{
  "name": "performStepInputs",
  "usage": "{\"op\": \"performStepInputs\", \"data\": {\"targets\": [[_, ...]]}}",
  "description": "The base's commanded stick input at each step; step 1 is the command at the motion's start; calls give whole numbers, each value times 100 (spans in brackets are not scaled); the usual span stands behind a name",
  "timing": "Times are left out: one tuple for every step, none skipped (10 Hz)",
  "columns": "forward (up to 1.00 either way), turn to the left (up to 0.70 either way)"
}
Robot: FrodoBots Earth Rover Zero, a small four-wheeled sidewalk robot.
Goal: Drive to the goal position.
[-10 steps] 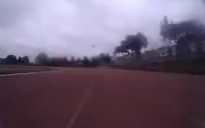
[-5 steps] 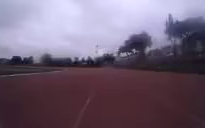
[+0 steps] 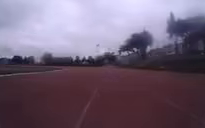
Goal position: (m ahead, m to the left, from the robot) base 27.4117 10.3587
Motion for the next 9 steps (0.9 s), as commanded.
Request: {"op": "performStepInputs", "data": {"targets": [[70, -14], [70, -14], [70, -14], [70, -14], [70, -14], [70, -14], [70, -14], [70, -14], [70, -14]]}}
